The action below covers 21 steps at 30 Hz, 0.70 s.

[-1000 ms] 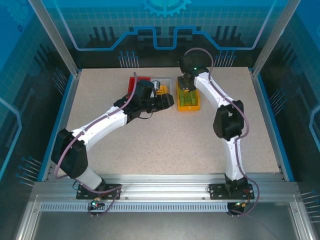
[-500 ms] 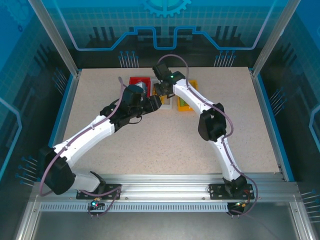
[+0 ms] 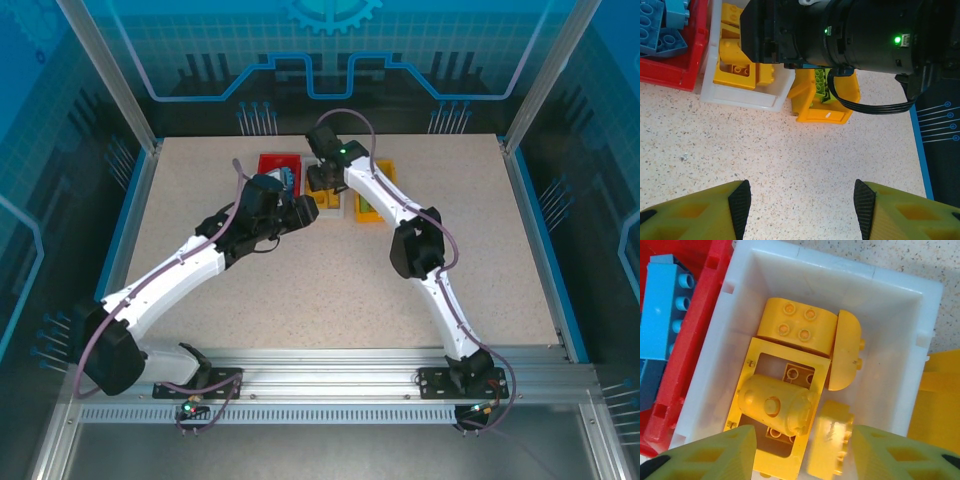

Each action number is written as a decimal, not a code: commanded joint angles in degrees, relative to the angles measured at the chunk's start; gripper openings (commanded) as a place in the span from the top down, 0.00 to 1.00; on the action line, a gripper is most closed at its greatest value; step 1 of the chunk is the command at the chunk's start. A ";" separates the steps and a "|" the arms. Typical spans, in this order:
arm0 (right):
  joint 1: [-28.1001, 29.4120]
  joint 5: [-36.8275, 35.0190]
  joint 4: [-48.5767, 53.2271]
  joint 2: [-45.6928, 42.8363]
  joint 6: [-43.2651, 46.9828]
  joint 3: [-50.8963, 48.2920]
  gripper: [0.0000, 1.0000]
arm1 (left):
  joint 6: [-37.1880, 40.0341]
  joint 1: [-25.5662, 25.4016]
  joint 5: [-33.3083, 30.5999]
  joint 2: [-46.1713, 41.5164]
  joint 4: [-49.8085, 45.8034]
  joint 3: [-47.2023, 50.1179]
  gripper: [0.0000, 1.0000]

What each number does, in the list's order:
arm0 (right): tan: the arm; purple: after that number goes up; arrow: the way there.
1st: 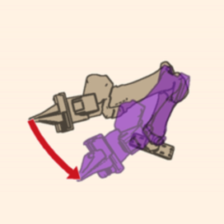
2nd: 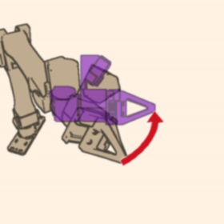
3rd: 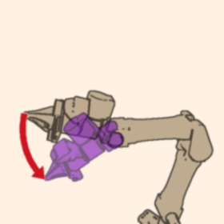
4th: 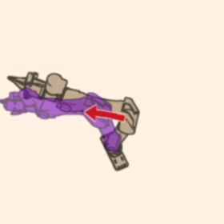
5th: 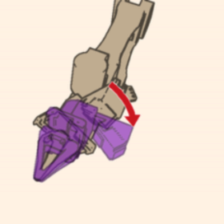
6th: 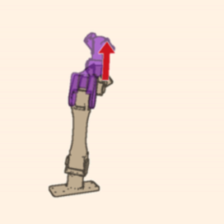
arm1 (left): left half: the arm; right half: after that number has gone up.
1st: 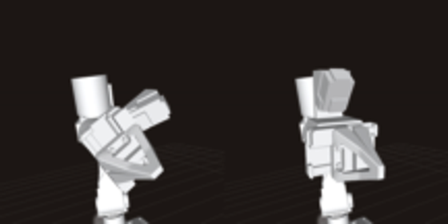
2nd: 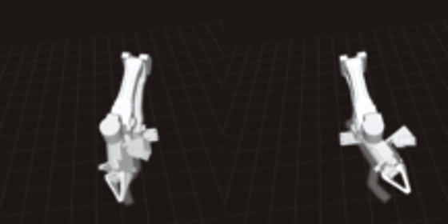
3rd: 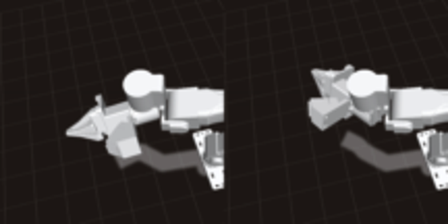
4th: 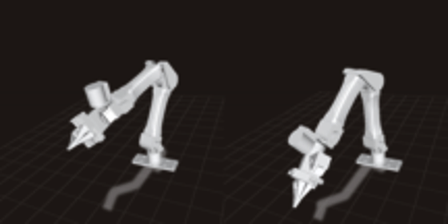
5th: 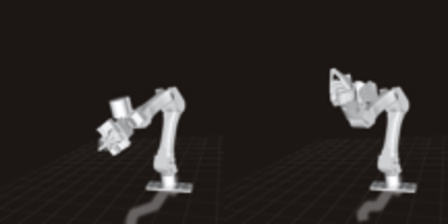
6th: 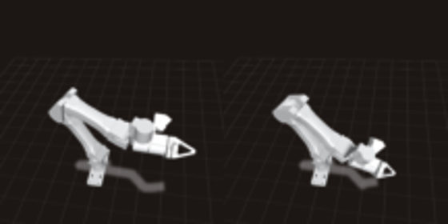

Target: Sort the legos into containers by color

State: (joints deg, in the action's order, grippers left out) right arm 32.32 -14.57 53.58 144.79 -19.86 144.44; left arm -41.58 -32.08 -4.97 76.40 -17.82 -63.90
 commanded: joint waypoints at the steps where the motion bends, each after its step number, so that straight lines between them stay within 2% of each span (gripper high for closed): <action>1: 1.13 -1.35 0.08 -7.83 1.04 -0.04 0.46 | 1.57 0.85 -1.28 -2.53 -2.24 -0.48 0.40; 4: 1.34 -3.32 -2.40 -15.57 0.97 -6.45 0.46 | 1.97 2.51 -0.71 -4.37 -4.38 -0.96 0.39; 10: -0.17 -4.41 -19.69 -42.85 0.92 -43.98 0.43 | 2.80 11.24 4.38 -10.12 -11.21 0.18 0.39; 15: -3.88 -0.25 -27.92 -66.29 1.24 -71.88 0.28 | 4.96 19.52 8.46 -16.11 -16.30 2.99 0.37; 17: -5.89 -0.43 -28.20 -75.76 0.91 -80.82 0.00 | 5.83 23.19 9.32 -18.44 -18.36 4.53 0.32; 18: -7.12 -1.56 -27.46 -80.41 0.29 -84.63 0.00 | 5.98 25.12 10.12 -19.33 -18.94 5.47 0.29; 19: -8.41 -2.59 -26.52 -84.12 -0.15 -87.03 0.00 | 5.85 27.36 11.01 -20.25 -19.38 6.49 0.22; 20: -9.63 -3.83 -25.56 -88.14 -0.09 -89.69 0.00 | 5.90 29.44 11.77 -21.32 -19.36 7.72 0.01; 21: -9.98 -6.88 -24.95 -91.96 0.10 -91.75 0.00 | 6.17 30.79 12.08 -22.34 -18.86 9.00 0.01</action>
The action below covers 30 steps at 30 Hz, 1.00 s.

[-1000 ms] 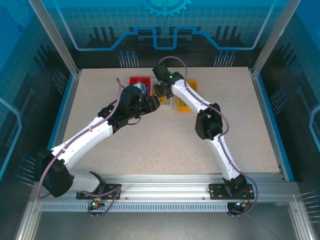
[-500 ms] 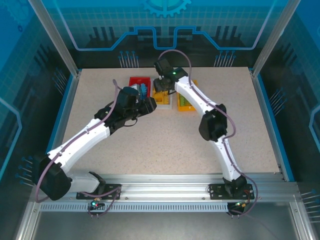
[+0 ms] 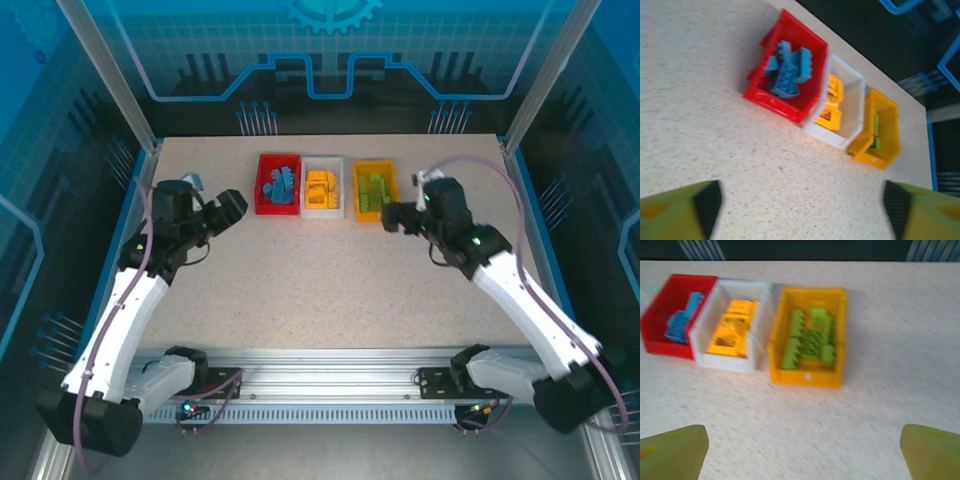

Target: Sort the legos into containers by color

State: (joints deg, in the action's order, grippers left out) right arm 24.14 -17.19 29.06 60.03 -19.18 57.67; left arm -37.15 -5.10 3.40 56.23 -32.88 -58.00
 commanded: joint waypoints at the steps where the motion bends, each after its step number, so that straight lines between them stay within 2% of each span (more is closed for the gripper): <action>1: -1.91 -7.89 0.15 -11.30 -0.36 -6.87 0.00 | 2.41 4.74 3.73 -3.38 -2.59 4.73 0.01; 4: -2.69 -22.37 2.44 -19.60 -4.70 -12.55 0.00 | 3.46 4.90 -1.17 -6.08 0.79 9.71 0.01; 6: -5.10 -31.36 3.72 -20.18 -10.30 -15.56 0.00 | 2.69 4.84 -5.63 -6.15 2.79 12.95 0.01; 7: -6.73 -33.09 2.41 -19.75 -11.36 -17.51 0.00 | 2.06 4.84 -8.09 -5.97 3.92 14.41 0.01; 11: -13.12 -23.49 -21.20 -19.28 -0.67 -31.29 0.00 | -5.81 4.82 -26.87 -5.43 6.07 19.34 0.01; 14: -14.26 -21.20 -40.89 -14.26 5.78 -39.34 0.00 | 1.19 4.71 -31.63 -5.39 20.16 26.21 0.01; 16: -16.53 -17.59 -46.26 -6.74 6.60 -39.48 0.00 | 6.31 4.66 -34.50 -3.59 27.60 29.03 0.01; 18: -18.99 -11.30 -51.73 1.71 7.79 -38.60 0.00 | 12.65 4.67 -35.05 0.62 34.58 30.27 0.01; 21: -19.82 -7.39 -59.34 10.07 10.38 -36.59 0.00 | 20.24 4.75 -31.47 8.38 45.61 31.54 0.01; 24: -20.84 -4.20 -68.53 16.82 11.67 -35.35 0.00 | 22.96 4.75 -29.38 15.20 56.92 32.94 0.01; 28: -20.92 0.04 -65.81 21.73 13.27 -31.61 0.00 | 28.01 4.76 -27.34 24.26 65.25 30.92 0.01; 30: -20.06 1.70 -70.06 22.60 15.13 -33.21 0.00 | 30.55 4.75 -25.91 26.72 69.90 30.91 0.01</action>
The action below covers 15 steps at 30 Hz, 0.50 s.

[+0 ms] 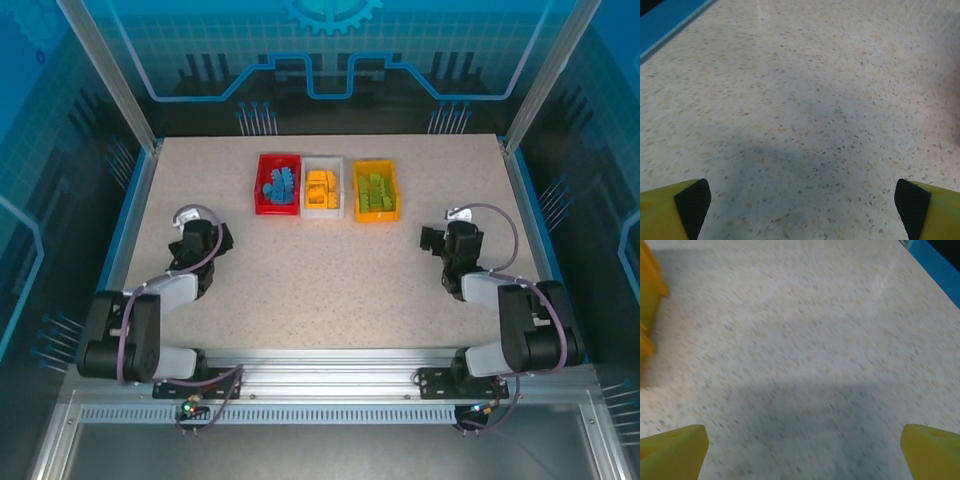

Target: Sort the legos into containers by color

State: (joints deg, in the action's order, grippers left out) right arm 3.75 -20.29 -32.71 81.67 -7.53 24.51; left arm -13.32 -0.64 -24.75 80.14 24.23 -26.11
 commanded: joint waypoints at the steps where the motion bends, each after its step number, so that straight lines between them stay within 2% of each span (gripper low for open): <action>1: 0.44 5.61 -9.13 0.78 3.93 -0.63 0.00 | 5.92 0.34 1.91 3.70 12.21 -1.23 0.01; 4: 0.43 6.89 -15.85 1.91 4.50 -3.86 0.00 | 8.90 -1.32 3.21 4.97 18.04 0.55 0.01; 5: 0.70 6.57 -22.25 4.13 5.26 -5.64 0.00 | 10.60 -2.35 3.77 5.36 20.45 1.48 0.01; 6: 1.32 5.69 -21.63 3.88 5.53 -6.00 0.00 | 12.04 -3.25 5.10 5.61 22.24 2.39 0.01; 7: 1.77 5.22 -17.96 2.84 5.47 -5.04 0.00 | 13.05 -3.56 5.42 6.40 26.37 3.90 0.01; 8: 2.21 4.35 -19.77 4.17 6.27 -4.71 0.00 | 11.96 -3.36 4.81 7.53 31.00 6.32 0.01; 9: 2.82 3.07 -17.02 4.19 6.14 -3.64 0.00 | 12.78 -2.81 6.63 9.44 38.37 8.47 0.01; 10: 2.87 3.02 -15.27 4.19 6.04 -2.39 0.00 | 12.86 -2.83 6.65 9.53 40.18 9.64 0.01; 14: 2.39 3.03 -13.64 4.45 5.35 -1.53 0.00 | 10.59 -0.64 9.99 8.23 28.69 5.04 0.01; 15: 2.26 3.15 -13.77 4.47 5.34 -1.49 0.00 | 10.71 -0.61 10.05 8.48 29.94 5.33 0.01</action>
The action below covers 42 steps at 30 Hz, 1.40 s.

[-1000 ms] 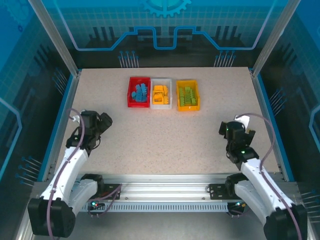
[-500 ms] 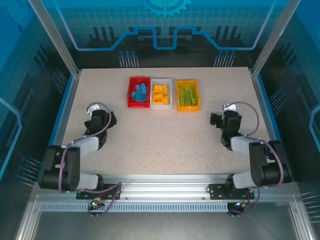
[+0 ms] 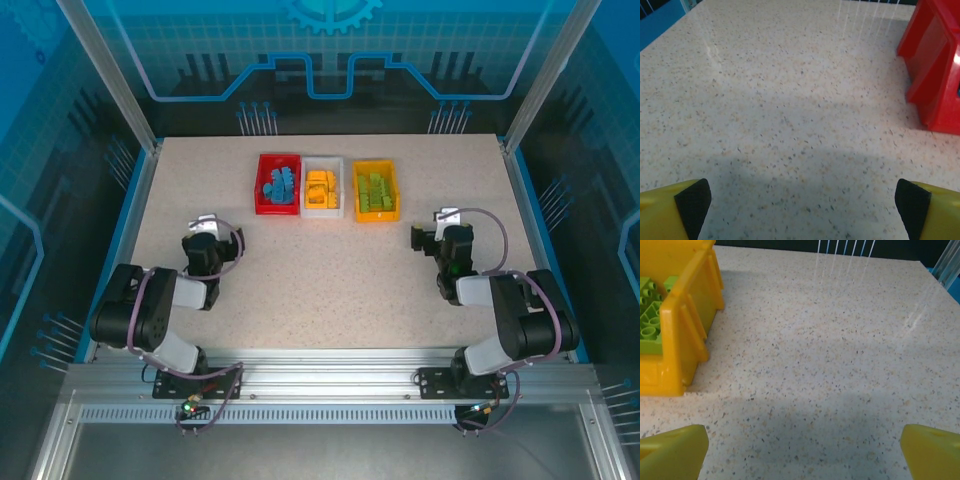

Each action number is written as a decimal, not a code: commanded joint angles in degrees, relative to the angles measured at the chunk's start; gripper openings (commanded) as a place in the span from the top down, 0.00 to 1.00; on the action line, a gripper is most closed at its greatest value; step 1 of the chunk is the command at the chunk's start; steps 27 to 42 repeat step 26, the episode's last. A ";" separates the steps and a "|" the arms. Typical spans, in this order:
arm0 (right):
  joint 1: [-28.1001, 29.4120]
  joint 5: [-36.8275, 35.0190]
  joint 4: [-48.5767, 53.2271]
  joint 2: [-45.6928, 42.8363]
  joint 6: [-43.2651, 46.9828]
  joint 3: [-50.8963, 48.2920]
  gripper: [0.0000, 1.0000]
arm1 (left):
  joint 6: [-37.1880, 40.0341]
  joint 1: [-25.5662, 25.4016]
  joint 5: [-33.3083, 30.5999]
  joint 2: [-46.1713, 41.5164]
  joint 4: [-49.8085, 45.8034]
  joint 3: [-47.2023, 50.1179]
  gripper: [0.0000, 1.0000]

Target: Sort the legos into containers by color

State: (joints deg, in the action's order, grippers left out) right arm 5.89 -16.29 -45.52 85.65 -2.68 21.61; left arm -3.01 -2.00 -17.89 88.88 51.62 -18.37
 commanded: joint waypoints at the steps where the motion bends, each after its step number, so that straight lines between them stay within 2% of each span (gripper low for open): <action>1: 0.09 -0.83 -0.87 0.48 0.49 1.45 0.00 | 0.65 0.68 3.19 -0.03 2.99 -2.36 0.01; 42: -0.48 0.38 -0.71 0.40 0.31 1.52 0.00 | 0.47 0.68 3.25 -0.21 2.72 -2.37 0.01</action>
